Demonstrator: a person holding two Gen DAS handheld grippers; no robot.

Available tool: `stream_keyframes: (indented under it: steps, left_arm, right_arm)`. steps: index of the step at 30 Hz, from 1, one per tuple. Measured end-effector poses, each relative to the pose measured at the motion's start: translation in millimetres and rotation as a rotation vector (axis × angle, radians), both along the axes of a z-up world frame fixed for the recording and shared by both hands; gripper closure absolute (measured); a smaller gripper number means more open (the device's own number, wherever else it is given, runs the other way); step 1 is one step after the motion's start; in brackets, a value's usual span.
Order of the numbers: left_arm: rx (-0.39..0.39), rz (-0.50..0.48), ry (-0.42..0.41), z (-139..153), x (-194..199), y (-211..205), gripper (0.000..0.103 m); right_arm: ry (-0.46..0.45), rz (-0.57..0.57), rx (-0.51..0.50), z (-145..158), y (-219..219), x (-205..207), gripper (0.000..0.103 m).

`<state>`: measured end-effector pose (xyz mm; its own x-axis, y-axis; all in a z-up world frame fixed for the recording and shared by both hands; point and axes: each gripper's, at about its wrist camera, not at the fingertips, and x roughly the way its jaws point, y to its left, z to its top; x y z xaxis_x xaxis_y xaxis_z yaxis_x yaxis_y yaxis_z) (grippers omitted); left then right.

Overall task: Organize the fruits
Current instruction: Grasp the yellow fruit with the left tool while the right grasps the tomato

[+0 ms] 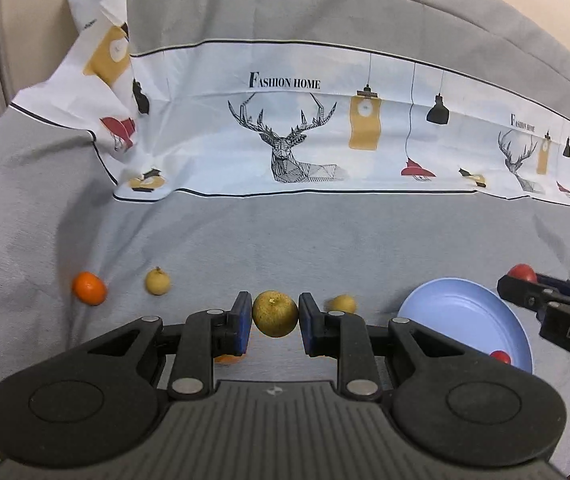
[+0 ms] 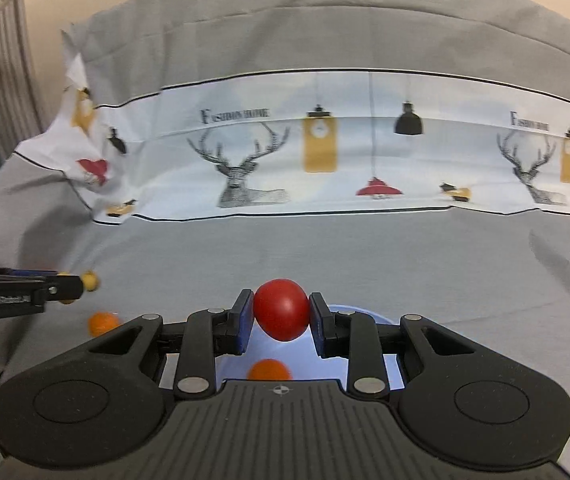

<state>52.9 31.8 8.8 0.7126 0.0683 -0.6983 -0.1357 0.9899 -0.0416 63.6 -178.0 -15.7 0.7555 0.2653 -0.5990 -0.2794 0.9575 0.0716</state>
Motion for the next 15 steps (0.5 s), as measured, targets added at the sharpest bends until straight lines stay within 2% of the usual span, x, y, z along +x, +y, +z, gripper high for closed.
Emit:
stream_keyframes:
  steps: [7,15]
  left_arm:
    - [-0.005,-0.017,0.000,-3,7,-3,0.075]
    - [0.000,-0.032,0.009,-6,11,-7,0.075]
  right_arm:
    - [-0.002,0.031,-0.039,-7,10,6,0.072]
    - [-0.041,0.045,-0.062,7,8,1,0.072]
